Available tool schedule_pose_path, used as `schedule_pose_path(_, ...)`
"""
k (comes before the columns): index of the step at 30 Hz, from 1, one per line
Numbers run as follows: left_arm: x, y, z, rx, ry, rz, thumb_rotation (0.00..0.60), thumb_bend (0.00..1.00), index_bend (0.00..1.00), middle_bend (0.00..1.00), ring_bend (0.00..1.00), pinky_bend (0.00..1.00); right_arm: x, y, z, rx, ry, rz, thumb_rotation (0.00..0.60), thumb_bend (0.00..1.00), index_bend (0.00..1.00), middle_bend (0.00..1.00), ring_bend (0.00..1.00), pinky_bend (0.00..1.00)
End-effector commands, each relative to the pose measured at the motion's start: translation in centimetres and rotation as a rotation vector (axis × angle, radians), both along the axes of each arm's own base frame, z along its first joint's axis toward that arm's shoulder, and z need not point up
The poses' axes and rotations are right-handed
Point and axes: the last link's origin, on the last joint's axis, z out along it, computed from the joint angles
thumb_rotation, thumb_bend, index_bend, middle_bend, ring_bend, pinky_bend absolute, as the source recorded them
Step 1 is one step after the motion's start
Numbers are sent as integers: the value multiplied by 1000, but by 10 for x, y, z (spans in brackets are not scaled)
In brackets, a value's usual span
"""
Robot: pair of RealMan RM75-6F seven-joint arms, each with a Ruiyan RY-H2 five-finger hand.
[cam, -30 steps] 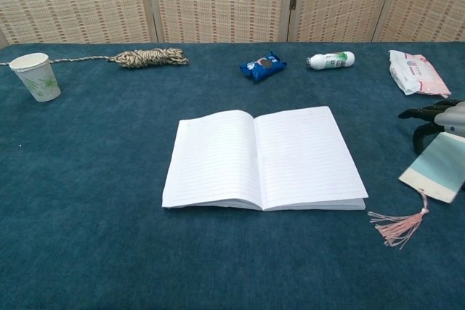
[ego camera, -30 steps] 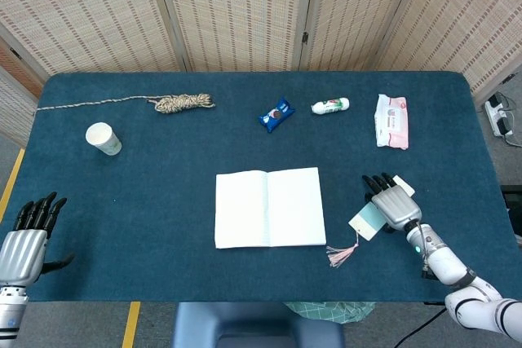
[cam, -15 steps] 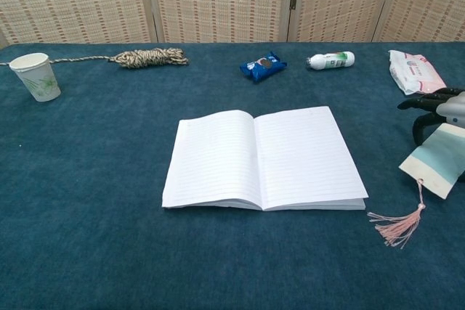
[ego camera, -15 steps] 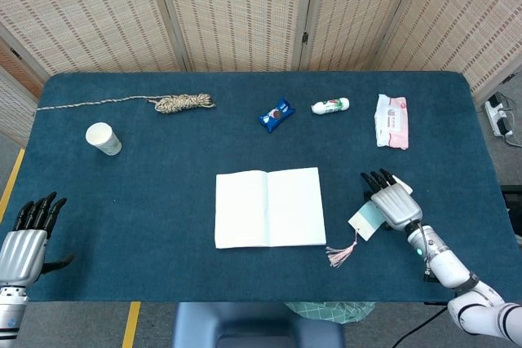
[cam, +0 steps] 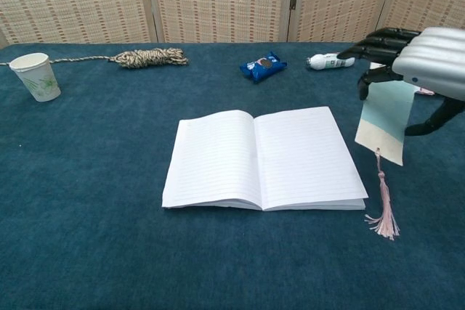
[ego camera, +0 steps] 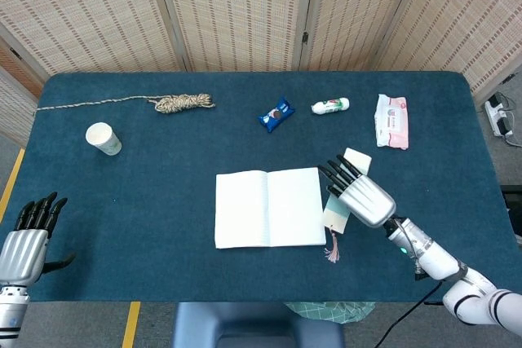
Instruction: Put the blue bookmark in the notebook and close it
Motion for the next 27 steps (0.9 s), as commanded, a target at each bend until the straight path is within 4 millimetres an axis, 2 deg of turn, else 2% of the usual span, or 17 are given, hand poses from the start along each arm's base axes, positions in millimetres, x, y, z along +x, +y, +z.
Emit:
schedule_pose_path(1, -1, 0, 2, 10, -5, 5, 600, 136, 37, 0, 0, 0, 35, 3, -6, 77, -36, 159, 600, 138, 530, 76, 28, 0)
schedule_pose_path(7, -2, 0, 3, 17, -3, 9, 600, 136, 37, 0, 0, 0, 61, 13, -16, 145, -15, 260, 600, 123, 530, 76, 40, 0)
schedule_pose_path(10, -2, 1, 3, 20, 0, 14, 600, 137, 37, 0, 0, 0, 67, 16, -19, 163, 6, 292, 600, 120, 530, 76, 43, 0)
schedule_pose_path(18, -3, 3, 2, 23, 5, 25, 600, 136, 37, 0, 0, 0, 59, 4, -33, 212, 144, 326, 600, 117, 530, 76, 49, 0)
schedule_pose_path(27, -6, 6, 3, 24, 0, 40, 600, 136, 37, 0, 0, 0, 60, -11, -55, 256, 189, 360, 600, 117, 530, 77, 58, 0)
